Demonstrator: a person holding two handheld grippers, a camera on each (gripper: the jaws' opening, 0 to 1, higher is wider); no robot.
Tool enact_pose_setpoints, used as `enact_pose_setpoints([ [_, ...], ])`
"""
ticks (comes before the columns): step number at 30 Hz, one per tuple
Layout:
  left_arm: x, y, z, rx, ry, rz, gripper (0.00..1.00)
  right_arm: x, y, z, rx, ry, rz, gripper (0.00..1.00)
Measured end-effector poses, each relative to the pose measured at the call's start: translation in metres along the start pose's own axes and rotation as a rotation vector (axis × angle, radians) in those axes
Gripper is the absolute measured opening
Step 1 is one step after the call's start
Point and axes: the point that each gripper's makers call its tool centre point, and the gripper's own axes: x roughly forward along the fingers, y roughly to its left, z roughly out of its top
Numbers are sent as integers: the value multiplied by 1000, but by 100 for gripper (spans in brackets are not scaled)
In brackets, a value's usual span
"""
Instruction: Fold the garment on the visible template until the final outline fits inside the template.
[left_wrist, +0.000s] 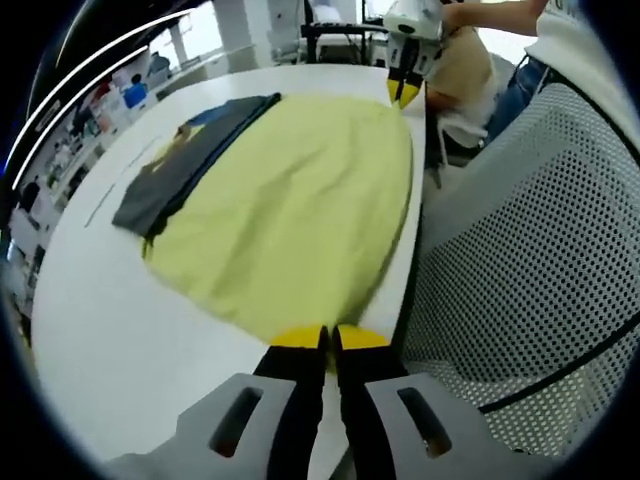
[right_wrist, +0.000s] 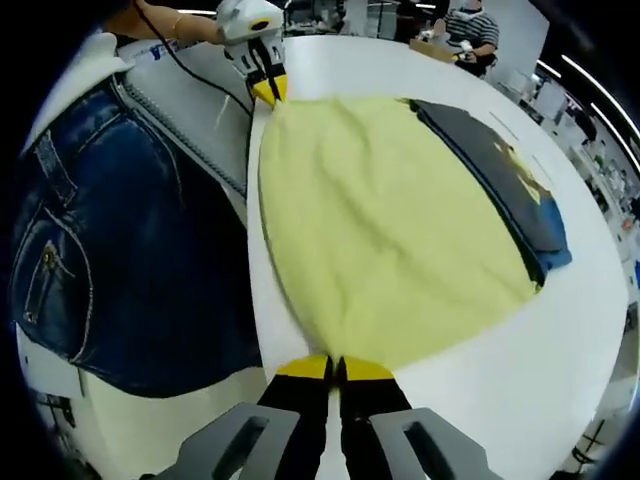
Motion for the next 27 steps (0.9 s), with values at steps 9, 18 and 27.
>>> enact_pose_setpoints([
  [9,-20,3,9,-2,20,-25,1,-24,0,17,-1,-42,10,0],
  [18,-34,1,14,12,49,-46,1,-36,8,26,-5,-35,54,0],
  [27,-50,-5,21,-7,52,-91,1,-54,14,32,-1,-31,94,0],
])
